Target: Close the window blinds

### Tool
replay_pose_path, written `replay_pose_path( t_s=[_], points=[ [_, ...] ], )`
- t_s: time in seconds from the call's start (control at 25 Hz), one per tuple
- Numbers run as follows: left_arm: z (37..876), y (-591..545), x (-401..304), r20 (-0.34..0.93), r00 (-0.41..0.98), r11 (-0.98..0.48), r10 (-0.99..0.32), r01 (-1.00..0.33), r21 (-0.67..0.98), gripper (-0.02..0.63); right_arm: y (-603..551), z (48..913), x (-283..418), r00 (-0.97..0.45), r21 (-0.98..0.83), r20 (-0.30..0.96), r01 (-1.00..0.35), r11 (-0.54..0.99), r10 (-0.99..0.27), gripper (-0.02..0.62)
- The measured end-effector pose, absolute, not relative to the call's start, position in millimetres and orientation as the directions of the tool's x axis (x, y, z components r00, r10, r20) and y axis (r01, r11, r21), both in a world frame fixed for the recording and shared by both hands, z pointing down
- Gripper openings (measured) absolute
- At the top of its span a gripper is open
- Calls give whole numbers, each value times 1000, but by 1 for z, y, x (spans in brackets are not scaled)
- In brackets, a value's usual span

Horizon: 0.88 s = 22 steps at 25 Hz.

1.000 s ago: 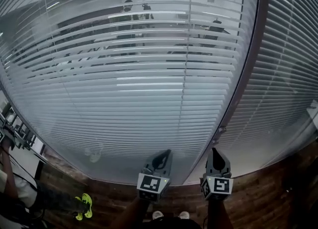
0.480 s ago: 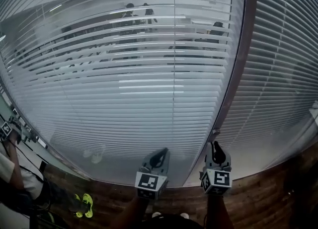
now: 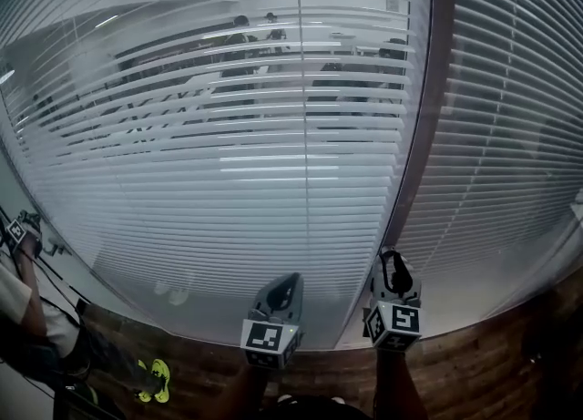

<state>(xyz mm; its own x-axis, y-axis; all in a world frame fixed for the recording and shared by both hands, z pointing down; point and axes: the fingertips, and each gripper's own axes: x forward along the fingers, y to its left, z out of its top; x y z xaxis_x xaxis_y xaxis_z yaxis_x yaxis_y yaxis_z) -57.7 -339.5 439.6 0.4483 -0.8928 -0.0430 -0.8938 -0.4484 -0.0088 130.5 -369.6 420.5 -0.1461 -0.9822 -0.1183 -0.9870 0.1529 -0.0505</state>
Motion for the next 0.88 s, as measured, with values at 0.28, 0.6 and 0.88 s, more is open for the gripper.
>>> replay_pose_path(
  t_s=[0.28,0.6,0.88],
  points=[
    [465,-331,-59,10,437,-437,-899,-899,2,0,-363,436,134,-127,-72,-122,-988,136,-984,129],
    [455,-341,-63,-3,436,-436,-900,-900,-9,0,-368,419,128,-144,29,-129,-990,141,-981,127],
    [472,-338,-50,29,441,-441,-897,-898,11,0,-371,436,130,-187,313,-62,-936,159,-980,127]
  ],
)
